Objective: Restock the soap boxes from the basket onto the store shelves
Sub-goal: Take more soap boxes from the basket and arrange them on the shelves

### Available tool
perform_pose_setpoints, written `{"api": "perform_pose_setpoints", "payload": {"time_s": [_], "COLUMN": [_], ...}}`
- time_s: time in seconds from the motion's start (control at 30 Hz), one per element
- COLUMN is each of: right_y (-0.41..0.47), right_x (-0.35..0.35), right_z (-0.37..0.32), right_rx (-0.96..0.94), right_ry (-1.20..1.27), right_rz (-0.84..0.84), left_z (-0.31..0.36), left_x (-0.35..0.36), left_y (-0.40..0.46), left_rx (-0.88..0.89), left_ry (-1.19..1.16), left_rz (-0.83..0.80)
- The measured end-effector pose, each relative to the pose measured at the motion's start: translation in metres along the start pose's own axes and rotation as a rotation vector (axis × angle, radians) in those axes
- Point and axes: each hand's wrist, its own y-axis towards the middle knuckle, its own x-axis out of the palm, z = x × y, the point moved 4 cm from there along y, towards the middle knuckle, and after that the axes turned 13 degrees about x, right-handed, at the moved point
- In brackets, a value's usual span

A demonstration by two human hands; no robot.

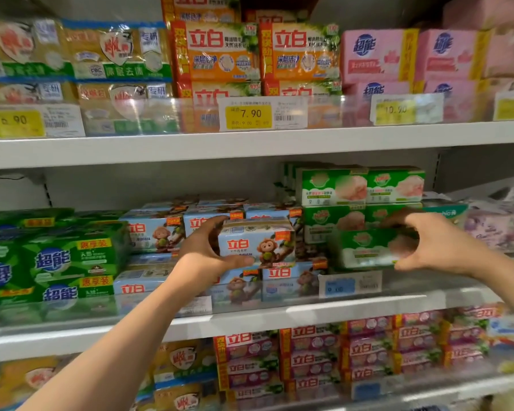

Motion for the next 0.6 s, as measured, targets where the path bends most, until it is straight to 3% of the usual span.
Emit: {"api": "perform_pose_setpoints", "payload": {"time_s": [0.2, 0.37, 0.5, 0.6], "right_y": [0.014, 0.029, 0.027, 0.023], "right_x": [0.005, 0.018, 0.03, 0.031], "right_z": [0.01, 0.016, 0.03, 0.026], "right_rx": [0.088, 0.177, 0.222, 0.16], "right_ry": [-0.113, 0.029, 0.137, 0.189], "right_rz": [-0.1, -0.211, -0.165, -0.128], "left_z": [0.016, 0.024, 0.03, 0.032], "left_x": [0.009, 0.032, 0.033, 0.032], "left_y": [0.01, 0.008, 0.001, 0.004], "left_rx": [0.011, 0.033, 0.082, -0.018], "left_ry": [0.083, 0.145, 0.148, 0.041], "left_rz": [-0.03, -0.029, 0.05, 0.089]}}
